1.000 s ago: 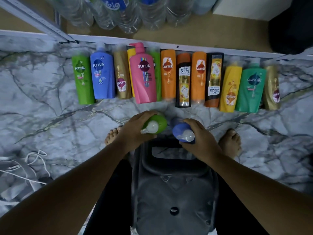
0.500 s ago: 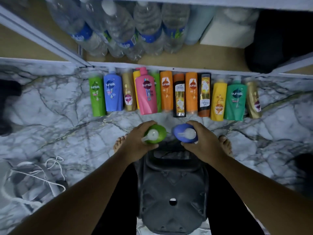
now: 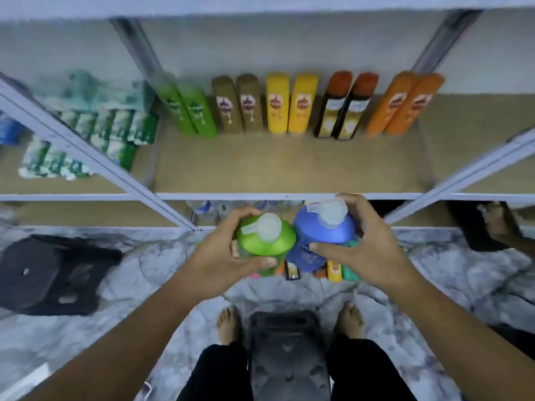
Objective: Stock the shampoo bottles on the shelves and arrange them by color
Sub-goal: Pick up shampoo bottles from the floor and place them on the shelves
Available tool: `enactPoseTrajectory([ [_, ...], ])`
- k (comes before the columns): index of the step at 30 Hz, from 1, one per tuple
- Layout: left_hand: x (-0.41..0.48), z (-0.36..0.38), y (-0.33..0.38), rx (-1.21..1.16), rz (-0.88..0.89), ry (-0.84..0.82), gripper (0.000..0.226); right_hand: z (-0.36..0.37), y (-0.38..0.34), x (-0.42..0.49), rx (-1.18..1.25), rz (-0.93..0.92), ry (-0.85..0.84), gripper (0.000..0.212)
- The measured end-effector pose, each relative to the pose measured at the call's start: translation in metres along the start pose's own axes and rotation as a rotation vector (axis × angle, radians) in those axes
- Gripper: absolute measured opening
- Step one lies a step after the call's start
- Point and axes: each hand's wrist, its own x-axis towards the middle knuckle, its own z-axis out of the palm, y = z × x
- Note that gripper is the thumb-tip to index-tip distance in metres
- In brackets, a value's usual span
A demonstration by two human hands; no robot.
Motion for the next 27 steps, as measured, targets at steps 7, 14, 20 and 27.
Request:
enactPoseTrajectory([
  [7, -0.003, -0.046, 0.165, -0.022, 0.28, 0.117, 0.069, -0.068, -0.152, -0.005, 0.111, -0.25, 0.174, 0.07],
  [14, 0.012, -0.073, 0.283, -0.069, 0.481, 0.19, 0.06, -0.128, -0.253, 0.001, 0.173, -0.459, 0.29, 0.063],
  [20, 0.047, -0.088, 0.351, -0.119, 0.617, 0.212, 0.07, -0.166, -0.304, 0.034, 0.174, -0.573, 0.378, 0.056],
  [27, 0.108, -0.088, 0.389, -0.076, 0.639, 0.331, 0.056, -0.194, -0.323, 0.084, 0.162, -0.554, 0.395, 0.042],
])
